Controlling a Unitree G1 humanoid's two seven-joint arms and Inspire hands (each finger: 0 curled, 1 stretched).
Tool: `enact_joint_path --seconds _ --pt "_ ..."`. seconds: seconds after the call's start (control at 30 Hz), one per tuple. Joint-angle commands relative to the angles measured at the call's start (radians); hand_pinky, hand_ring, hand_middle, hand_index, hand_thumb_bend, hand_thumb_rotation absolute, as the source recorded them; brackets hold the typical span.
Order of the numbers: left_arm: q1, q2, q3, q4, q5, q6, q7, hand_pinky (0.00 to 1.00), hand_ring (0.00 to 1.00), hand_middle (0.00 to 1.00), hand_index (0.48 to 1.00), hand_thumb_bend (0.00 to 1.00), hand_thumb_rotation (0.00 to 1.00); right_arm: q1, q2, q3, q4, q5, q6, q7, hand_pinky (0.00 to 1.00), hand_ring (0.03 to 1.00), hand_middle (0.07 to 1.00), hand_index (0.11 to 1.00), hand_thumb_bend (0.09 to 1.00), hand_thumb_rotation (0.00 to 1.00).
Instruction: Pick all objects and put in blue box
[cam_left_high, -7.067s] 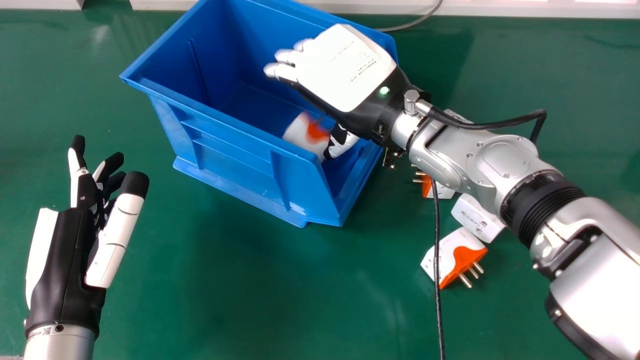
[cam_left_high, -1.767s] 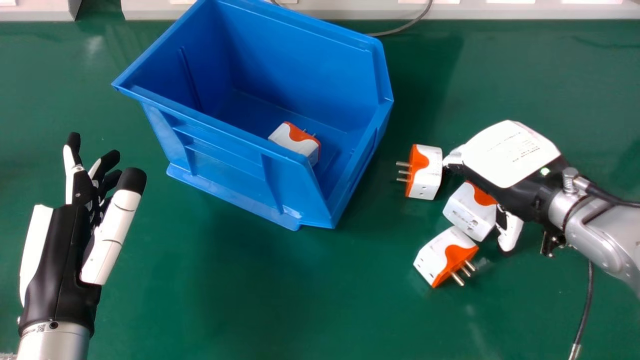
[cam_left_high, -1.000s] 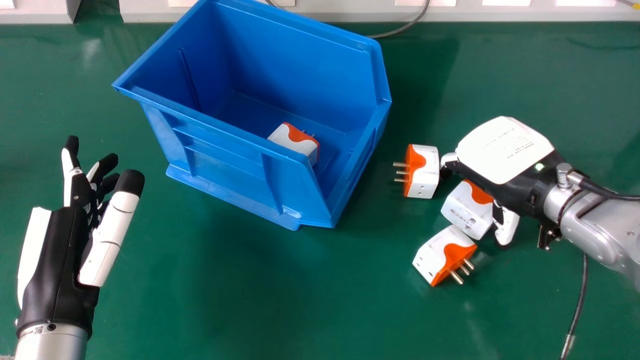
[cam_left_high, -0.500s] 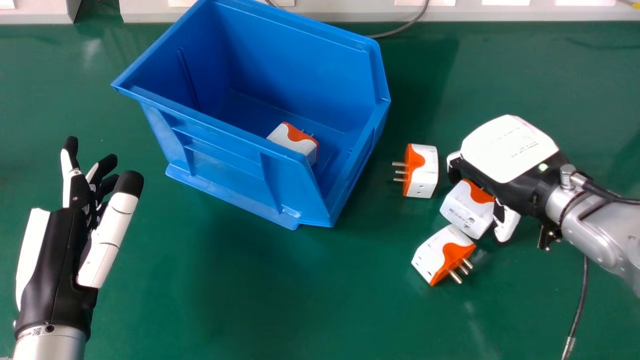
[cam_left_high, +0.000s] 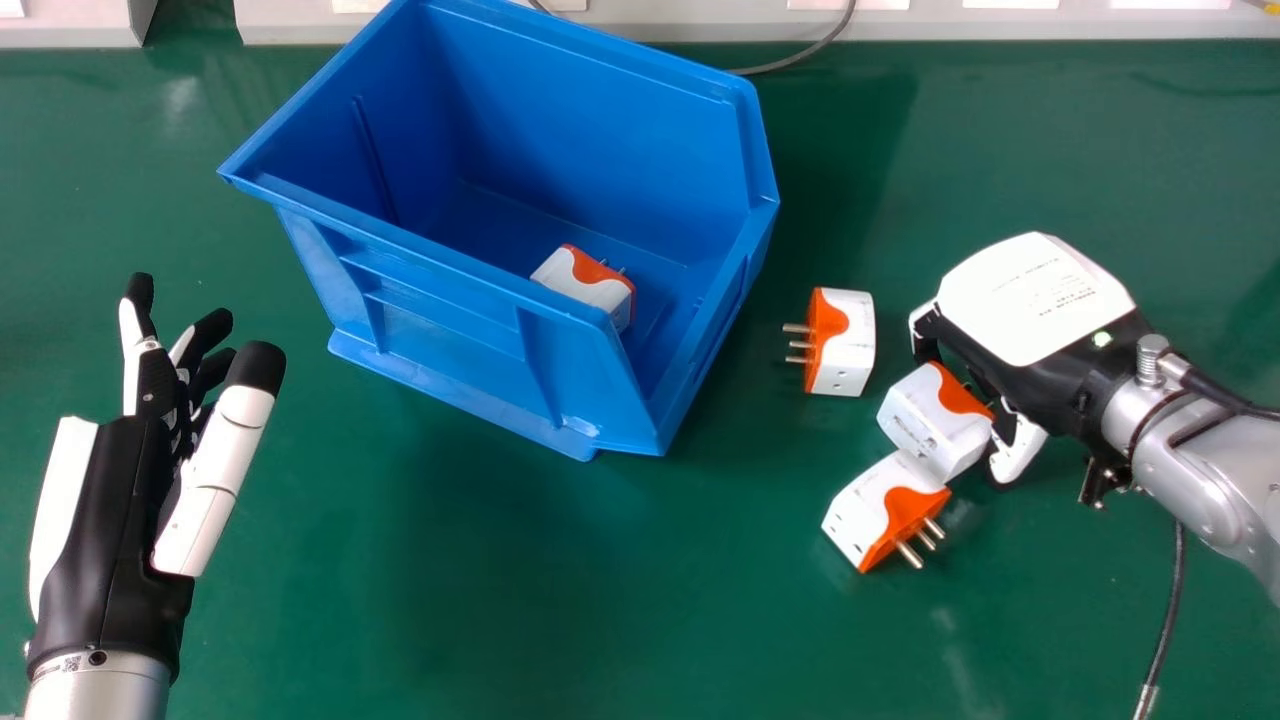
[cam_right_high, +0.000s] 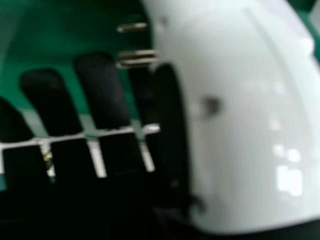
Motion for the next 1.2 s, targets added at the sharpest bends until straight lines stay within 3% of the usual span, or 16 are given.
enact_joint_path --seconds 0.0,0.13,0.33,0.37,0.43,0.5,0.53,0.63,0.77,0.83,0.97,1.1,1.17 --pt "0.003 0.006 0.007 -0.026 0.002 -0.013 0.000 0.88 0.92 0.94 0.922 0.80 0.93 0.008 0.011 -0.003 -0.020 0.004 0.029 0.011 0.15 0.198 0.241 0.520 0.539 0.11" --pt "0.007 0.006 0.007 -0.039 0.001 -0.009 -0.001 0.88 0.92 0.94 0.922 0.79 0.93 0.022 0.001 -0.009 -0.048 0.013 0.031 0.029 0.12 0.155 0.204 0.504 0.524 0.11" --pt "0.005 0.007 0.009 -0.030 -0.005 -0.014 -0.005 0.88 0.92 0.94 0.922 0.79 0.93 0.010 -0.012 0.018 -0.028 -0.030 0.028 -0.004 0.07 0.110 0.170 0.486 0.507 0.14" --pt "0.004 0.007 0.009 -0.030 -0.005 -0.014 -0.006 0.88 0.92 0.94 0.922 0.79 0.93 0.007 -0.012 0.022 -0.023 -0.036 0.028 -0.007 0.06 0.101 0.162 0.434 0.490 0.20" --pt "0.002 0.008 0.011 -0.023 -0.005 -0.018 -0.006 0.88 0.92 0.94 0.922 0.79 0.93 0.006 -0.013 0.026 -0.017 -0.039 0.023 -0.017 0.06 0.101 0.162 0.434 0.490 0.20" --pt "0.001 0.009 0.012 -0.016 -0.003 -0.022 -0.007 0.88 0.92 0.94 0.922 0.78 0.93 0.010 -0.019 0.027 -0.021 -0.043 0.018 -0.026 0.05 0.088 0.147 0.371 0.477 0.34" --pt "0.001 0.009 0.012 -0.016 -0.003 -0.023 -0.007 0.88 0.92 0.94 0.922 0.78 0.93 0.012 -0.021 0.025 -0.022 -0.040 0.014 -0.028 0.04 0.084 0.143 0.365 0.488 0.34" --pt "0.004 0.007 0.012 -0.027 -0.004 -0.017 -0.008 0.88 0.92 0.94 0.922 0.78 0.92 0.006 -0.018 0.027 -0.003 -0.043 -0.004 -0.051 0.03 0.072 0.129 0.449 0.508 0.18" --pt "0.006 0.005 0.010 -0.042 -0.001 -0.004 -0.007 0.88 0.92 0.94 0.922 0.78 0.92 -0.011 -0.024 0.036 0.031 -0.055 -0.026 -0.106 0.03 0.076 0.134 0.471 0.513 0.13" --pt "0.003 0.005 0.009 -0.036 -0.001 -0.004 -0.006 0.88 0.92 0.94 0.922 0.78 0.92 -0.016 -0.019 0.027 0.041 -0.044 -0.022 -0.119 0.07 0.123 0.175 0.470 0.503 0.15" --pt "-0.002 0.004 0.008 -0.027 -0.001 -0.007 -0.006 0.88 0.92 0.94 0.922 0.78 0.92 -0.014 -0.013 0.021 0.025 -0.039 -0.002 -0.109 0.33 0.402 0.433 0.477 0.499 0.17" --pt "-0.002 0.004 0.007 -0.031 0.002 -0.003 -0.005 0.88 0.92 0.94 0.922 0.78 0.92 -0.018 -0.013 0.021 0.010 -0.040 0.010 -0.081 0.40 0.478 0.509 0.484 0.501 0.17" --pt "-0.003 0.004 0.006 -0.029 0.004 -0.003 -0.004 0.88 0.92 0.94 0.922 0.78 0.92 -0.012 -0.014 0.012 0.003 -0.027 0.006 -0.068 0.49 0.591 0.624 0.492 0.502 0.17"
